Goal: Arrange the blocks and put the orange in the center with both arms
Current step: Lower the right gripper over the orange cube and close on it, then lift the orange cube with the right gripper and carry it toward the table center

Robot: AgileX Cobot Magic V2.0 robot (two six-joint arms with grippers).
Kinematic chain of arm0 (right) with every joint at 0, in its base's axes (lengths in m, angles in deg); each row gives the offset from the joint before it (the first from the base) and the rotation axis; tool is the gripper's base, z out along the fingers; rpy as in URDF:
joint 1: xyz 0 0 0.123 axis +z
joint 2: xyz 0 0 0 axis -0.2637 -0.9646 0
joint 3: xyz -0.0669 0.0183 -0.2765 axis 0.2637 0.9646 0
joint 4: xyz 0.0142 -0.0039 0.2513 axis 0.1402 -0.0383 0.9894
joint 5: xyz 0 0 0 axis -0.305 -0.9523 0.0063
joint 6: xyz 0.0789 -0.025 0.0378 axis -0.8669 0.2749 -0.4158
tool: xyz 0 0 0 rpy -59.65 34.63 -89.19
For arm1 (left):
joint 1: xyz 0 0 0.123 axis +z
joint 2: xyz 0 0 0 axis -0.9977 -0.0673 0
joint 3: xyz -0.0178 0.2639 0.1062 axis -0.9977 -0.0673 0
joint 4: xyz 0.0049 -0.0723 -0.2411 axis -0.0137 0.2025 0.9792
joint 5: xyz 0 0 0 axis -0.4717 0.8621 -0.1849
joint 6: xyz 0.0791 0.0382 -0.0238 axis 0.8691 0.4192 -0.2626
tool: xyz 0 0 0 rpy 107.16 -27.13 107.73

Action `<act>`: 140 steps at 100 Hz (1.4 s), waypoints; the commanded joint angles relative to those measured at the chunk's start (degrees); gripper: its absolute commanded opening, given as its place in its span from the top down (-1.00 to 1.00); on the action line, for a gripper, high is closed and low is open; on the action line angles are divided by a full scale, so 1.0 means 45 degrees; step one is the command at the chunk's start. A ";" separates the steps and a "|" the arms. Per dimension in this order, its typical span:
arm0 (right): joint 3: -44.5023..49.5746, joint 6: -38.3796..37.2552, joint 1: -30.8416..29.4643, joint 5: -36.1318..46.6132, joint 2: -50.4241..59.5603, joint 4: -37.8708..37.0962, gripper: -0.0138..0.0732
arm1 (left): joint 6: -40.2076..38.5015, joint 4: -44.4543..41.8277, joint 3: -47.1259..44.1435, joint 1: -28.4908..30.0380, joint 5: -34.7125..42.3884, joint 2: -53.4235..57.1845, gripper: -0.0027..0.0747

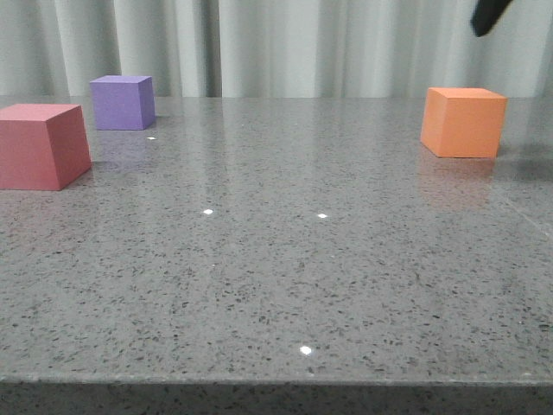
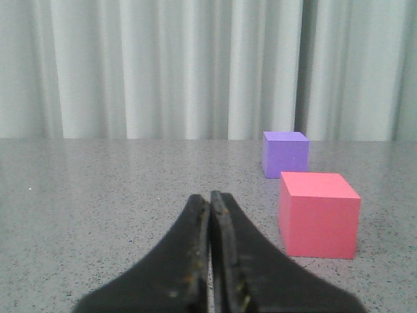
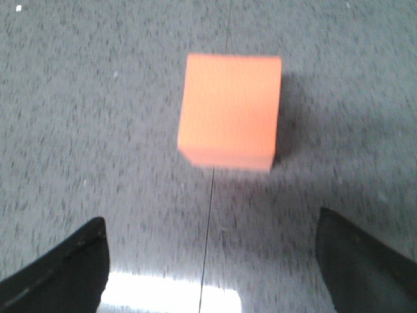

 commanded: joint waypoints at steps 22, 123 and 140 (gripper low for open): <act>-0.3401 0.0085 -0.0010 -0.0065 -0.2446 -0.0431 -0.78 | -0.0111 0.0020 -0.0547 0.0022 0.0981 0.0411 0.98; -0.5308 -0.0340 0.0437 -0.1413 -0.4454 0.0679 -0.08 | -0.0111 0.0020 -0.0547 0.0022 0.0981 0.0411 0.98; -0.6654 -0.2523 0.2162 -0.1453 -0.4645 -0.0411 -0.08 | -0.0111 0.0020 -0.0547 0.0022 0.0981 0.0411 0.98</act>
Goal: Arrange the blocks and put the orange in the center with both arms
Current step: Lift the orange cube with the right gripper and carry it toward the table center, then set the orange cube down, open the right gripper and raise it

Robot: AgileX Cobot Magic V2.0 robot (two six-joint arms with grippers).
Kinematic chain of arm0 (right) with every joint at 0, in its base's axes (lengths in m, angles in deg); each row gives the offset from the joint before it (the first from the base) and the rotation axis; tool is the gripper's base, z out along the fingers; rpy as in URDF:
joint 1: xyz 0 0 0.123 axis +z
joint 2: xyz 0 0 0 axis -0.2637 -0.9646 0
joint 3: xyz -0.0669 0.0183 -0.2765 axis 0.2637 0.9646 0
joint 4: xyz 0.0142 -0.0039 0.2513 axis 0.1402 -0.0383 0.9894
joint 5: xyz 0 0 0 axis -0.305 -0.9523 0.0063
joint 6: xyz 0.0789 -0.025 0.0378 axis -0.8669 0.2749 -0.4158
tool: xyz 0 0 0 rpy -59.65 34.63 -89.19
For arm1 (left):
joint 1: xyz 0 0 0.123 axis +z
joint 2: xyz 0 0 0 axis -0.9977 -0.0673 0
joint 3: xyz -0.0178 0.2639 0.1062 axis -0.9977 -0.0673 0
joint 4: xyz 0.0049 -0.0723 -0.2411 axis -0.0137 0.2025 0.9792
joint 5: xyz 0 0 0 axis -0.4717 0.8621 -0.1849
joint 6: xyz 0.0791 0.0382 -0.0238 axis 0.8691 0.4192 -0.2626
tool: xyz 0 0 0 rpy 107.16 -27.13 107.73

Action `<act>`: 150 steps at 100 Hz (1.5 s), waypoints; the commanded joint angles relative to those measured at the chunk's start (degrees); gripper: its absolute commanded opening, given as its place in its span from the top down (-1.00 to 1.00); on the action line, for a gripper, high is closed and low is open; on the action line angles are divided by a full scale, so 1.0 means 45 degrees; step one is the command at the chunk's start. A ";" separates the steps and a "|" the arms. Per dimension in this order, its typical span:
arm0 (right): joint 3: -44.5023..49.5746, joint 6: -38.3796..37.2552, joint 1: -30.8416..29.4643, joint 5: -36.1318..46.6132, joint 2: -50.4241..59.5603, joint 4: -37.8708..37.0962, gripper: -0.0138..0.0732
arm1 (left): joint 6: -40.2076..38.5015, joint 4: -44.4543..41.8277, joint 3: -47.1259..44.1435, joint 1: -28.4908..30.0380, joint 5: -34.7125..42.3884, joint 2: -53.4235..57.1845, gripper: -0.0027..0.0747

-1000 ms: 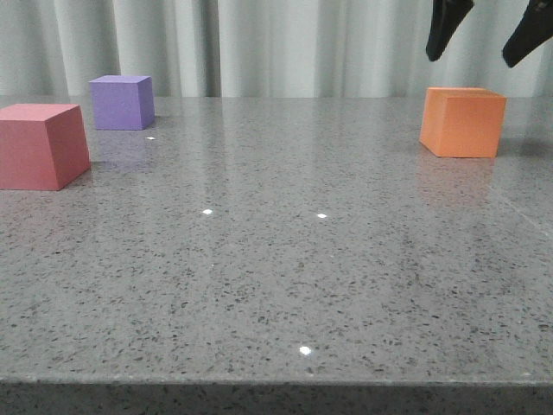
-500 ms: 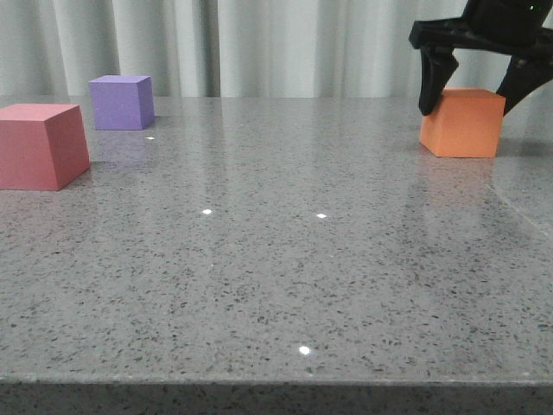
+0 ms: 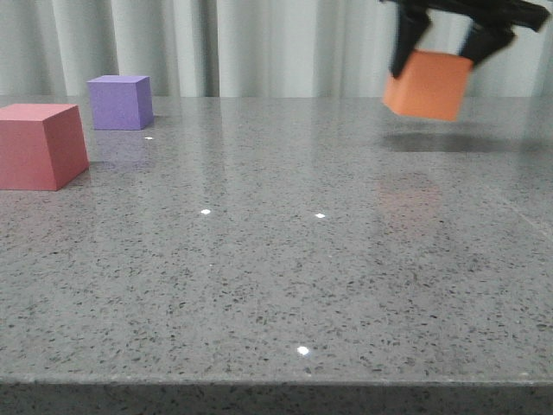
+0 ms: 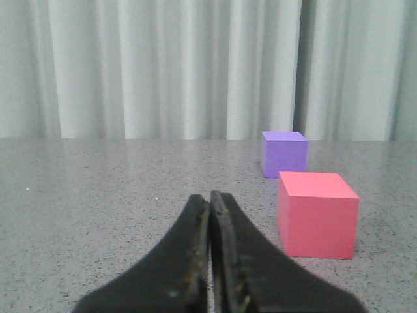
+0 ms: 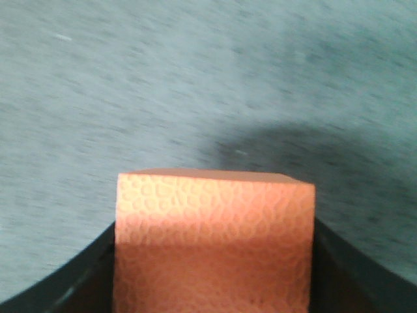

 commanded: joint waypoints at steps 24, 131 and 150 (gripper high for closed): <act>-0.3629 -0.3808 0.3236 -0.0470 -0.1306 -0.2519 -0.08 | -0.0111 0.0020 -0.0547 0.0022 0.0981 0.0411 0.98; -0.8337 -0.4431 0.4564 -0.2140 -0.4045 -0.2520 -0.78 | -0.0111 0.0020 -0.0547 0.0022 0.0981 0.0411 0.98; -0.8835 -0.2927 0.4282 -0.2500 -0.2985 -0.2505 -0.78 | -0.0111 0.0020 -0.0547 0.0022 0.0981 0.0411 0.98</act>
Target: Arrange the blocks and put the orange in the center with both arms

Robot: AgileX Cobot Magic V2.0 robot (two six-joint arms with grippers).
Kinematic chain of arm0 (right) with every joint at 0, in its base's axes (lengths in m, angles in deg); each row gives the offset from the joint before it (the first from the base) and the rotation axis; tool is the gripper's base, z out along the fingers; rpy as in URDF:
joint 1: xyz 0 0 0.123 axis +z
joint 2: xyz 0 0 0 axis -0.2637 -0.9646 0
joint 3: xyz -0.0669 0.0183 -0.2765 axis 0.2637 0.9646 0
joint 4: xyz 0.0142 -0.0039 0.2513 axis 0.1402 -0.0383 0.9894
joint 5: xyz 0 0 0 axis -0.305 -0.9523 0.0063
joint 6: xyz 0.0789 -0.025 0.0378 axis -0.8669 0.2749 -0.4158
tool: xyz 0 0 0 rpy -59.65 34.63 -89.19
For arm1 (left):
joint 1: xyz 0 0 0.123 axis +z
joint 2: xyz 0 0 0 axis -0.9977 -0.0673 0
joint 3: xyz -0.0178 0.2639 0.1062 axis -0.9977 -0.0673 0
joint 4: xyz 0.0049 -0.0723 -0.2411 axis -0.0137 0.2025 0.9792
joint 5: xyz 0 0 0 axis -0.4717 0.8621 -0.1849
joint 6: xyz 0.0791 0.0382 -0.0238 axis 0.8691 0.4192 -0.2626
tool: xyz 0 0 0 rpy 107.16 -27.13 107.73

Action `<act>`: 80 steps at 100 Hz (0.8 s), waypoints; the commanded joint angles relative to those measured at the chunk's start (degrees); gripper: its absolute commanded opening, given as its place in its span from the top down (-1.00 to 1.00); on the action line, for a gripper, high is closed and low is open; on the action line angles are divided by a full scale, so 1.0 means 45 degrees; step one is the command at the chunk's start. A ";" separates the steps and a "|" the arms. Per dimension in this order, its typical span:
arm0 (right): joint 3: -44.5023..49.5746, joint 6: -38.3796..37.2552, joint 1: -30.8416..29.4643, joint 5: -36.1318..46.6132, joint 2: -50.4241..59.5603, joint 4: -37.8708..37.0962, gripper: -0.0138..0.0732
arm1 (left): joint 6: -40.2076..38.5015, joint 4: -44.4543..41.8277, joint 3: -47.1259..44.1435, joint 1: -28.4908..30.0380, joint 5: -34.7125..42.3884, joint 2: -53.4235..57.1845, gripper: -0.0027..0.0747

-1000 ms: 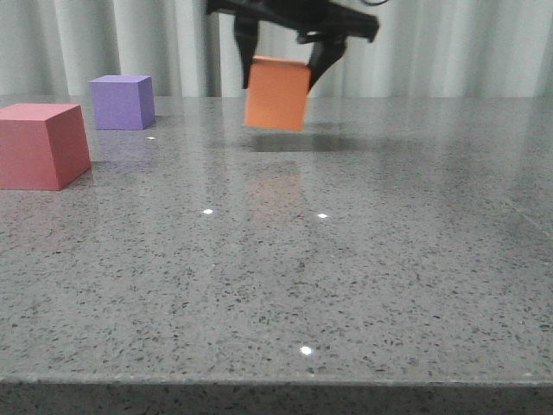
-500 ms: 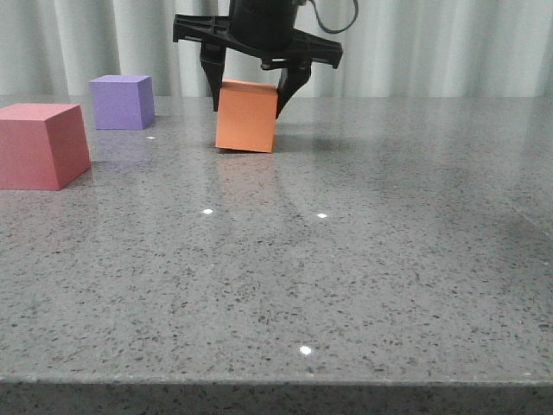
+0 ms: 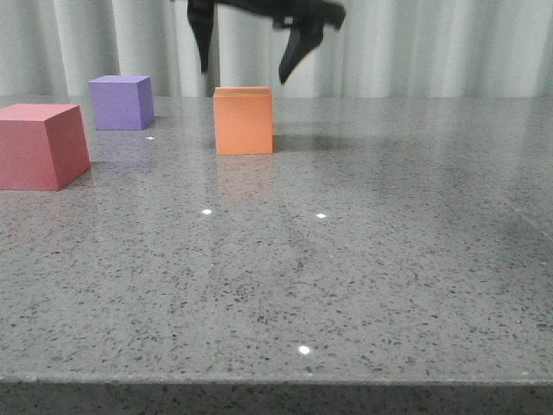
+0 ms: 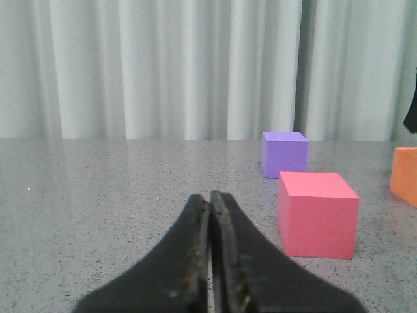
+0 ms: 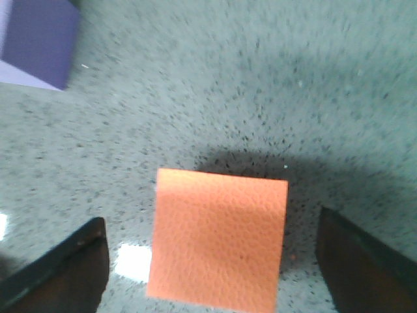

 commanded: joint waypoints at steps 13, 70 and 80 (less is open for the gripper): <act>-0.0551 0.1744 -0.0721 0.0369 0.2604 -0.0157 -0.78 | -0.0111 0.0020 -0.0547 0.0022 0.0981 0.0411 0.98; 0.0271 0.4766 -0.4230 -0.1273 0.5200 -0.0389 -0.78 | -0.0111 0.0020 -0.0547 0.0022 0.0981 0.0411 0.98; 0.1184 0.5058 -0.4607 -0.1083 0.5776 -0.0402 -0.78 | -0.0111 0.0020 -0.0547 0.0022 0.0981 0.0411 0.98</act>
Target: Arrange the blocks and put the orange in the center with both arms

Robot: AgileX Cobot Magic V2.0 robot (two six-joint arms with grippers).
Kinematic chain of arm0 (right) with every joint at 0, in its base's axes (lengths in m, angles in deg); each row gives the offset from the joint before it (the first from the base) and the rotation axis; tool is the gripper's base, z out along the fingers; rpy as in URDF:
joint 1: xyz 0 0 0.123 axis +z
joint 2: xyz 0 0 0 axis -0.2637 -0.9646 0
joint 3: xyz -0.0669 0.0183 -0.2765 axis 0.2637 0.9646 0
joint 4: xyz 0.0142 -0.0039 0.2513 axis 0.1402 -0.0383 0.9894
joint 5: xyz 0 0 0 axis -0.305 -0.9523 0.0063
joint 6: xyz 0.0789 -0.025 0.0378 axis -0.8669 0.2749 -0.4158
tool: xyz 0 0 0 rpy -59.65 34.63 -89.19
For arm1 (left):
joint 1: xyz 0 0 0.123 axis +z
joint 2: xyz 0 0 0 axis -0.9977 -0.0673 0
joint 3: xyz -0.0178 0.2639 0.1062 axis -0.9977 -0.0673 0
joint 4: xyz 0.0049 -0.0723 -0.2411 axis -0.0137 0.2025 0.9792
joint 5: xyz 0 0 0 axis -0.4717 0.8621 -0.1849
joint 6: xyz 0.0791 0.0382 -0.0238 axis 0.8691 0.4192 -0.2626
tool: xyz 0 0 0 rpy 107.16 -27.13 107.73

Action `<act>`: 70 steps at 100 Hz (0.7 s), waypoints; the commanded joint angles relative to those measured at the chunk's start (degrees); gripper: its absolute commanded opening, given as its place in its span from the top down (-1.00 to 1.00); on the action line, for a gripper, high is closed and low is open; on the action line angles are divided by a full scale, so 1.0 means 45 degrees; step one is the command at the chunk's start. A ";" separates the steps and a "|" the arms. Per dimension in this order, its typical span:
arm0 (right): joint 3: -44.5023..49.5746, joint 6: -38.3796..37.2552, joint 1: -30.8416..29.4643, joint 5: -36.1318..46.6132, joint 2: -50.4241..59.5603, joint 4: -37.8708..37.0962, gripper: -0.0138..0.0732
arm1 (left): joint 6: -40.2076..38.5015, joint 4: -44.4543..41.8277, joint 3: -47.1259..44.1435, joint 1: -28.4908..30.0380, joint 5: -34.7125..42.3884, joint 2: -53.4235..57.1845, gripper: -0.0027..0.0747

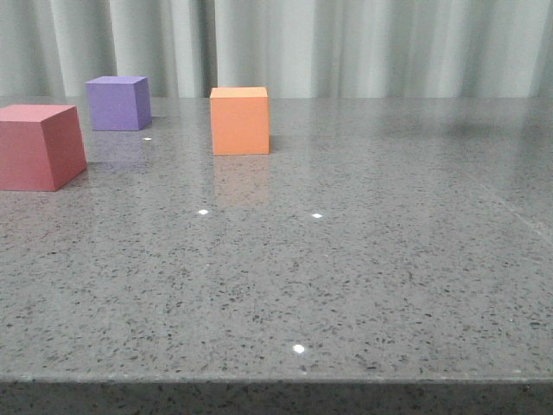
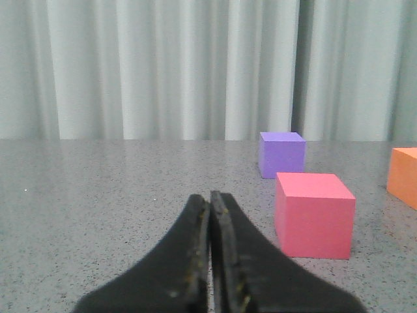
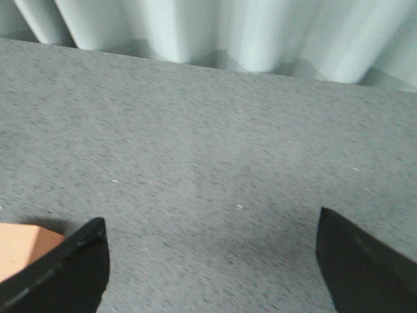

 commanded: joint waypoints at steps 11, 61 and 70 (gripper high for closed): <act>0.1968 0.0583 -0.0645 0.0332 0.2159 -0.0144 -0.78 | -0.0111 0.0020 -0.0547 0.0022 0.0981 0.0411 0.98; 1.4051 0.0570 -0.2257 0.7548 0.9477 -0.0144 -0.78 | -0.0111 0.0020 -0.0547 0.0022 0.0981 0.0411 0.98; 1.5989 0.0570 -0.2691 0.8948 1.0966 -0.0144 -0.78 | -0.0111 0.0020 -0.0547 0.0022 0.0981 0.0411 0.98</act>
